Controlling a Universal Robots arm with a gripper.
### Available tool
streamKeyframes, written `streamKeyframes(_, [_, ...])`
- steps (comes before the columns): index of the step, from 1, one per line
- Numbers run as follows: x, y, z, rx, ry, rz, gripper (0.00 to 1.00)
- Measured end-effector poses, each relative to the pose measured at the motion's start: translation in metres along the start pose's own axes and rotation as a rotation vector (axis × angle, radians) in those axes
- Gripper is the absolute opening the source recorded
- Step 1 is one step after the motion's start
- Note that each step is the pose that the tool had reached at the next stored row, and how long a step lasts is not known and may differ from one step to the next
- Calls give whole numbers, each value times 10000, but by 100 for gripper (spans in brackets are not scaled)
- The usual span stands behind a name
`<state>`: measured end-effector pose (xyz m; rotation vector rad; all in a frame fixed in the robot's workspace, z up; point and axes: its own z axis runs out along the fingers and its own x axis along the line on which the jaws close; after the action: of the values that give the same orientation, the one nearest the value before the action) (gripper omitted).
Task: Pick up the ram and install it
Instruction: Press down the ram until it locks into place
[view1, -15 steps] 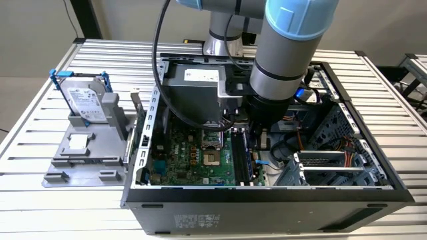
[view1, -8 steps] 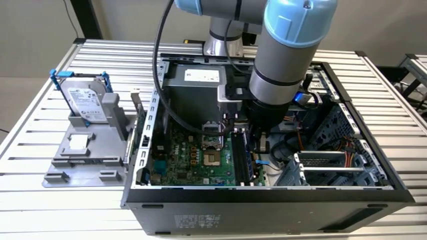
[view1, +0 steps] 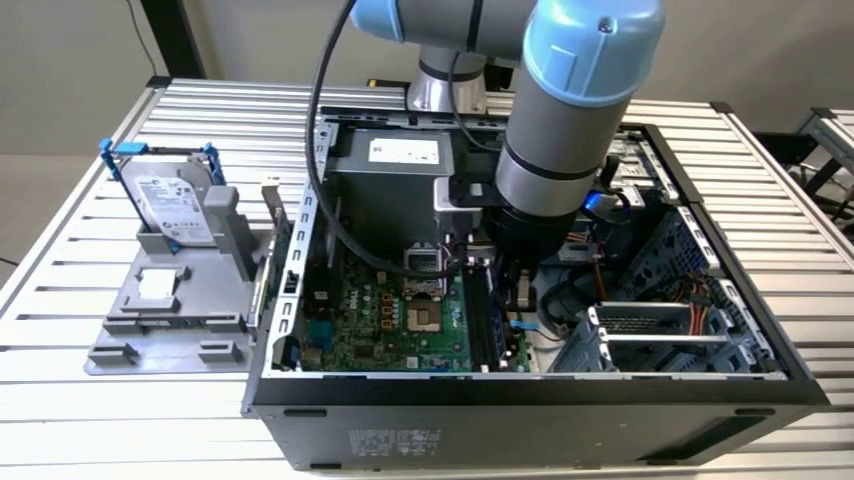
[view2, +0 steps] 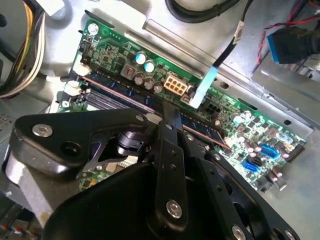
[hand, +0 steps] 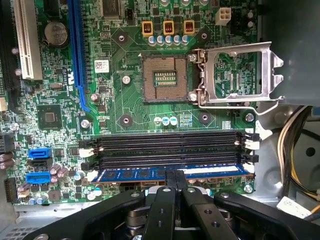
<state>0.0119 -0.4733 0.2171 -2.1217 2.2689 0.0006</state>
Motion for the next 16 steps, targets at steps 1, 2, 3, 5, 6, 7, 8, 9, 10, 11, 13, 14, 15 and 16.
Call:
streamKeyframes(1, [-2,0,7,-3,11,0,0])
streamKeyframes(2, [-3,0,6,-5,16,0,0])
streamKeyframes(3, [-3,0,-10,-10,28,0,0])
streamKeyframes(5, [-7,-2,-65,5,-41,3,0])
streamKeyframes(6, [-7,-3,-113,3,-26,2,0])
streamKeyframes(7, [-7,-4,-165,1,-19,1,0])
streamKeyframes(8, [-7,-5,-209,1,-17,1,0])
streamKeyframes(9, [-9,-6,-255,1,-19,1,0])
streamKeyframes(10, [-10,-7,-301,0,-15,1,0])
streamKeyframes(11, [-11,-8,-345,1,-18,1,0])
streamKeyframes(13, [-13,-11,-436,1,-17,1,0])
streamKeyframes(14, [-15,-12,-483,1,-17,1,0])
streamKeyframes(15, [-16,-13,-526,0,-14,1,0])
streamKeyframes(16, [-17,-14,-569,1,-18,1,0])
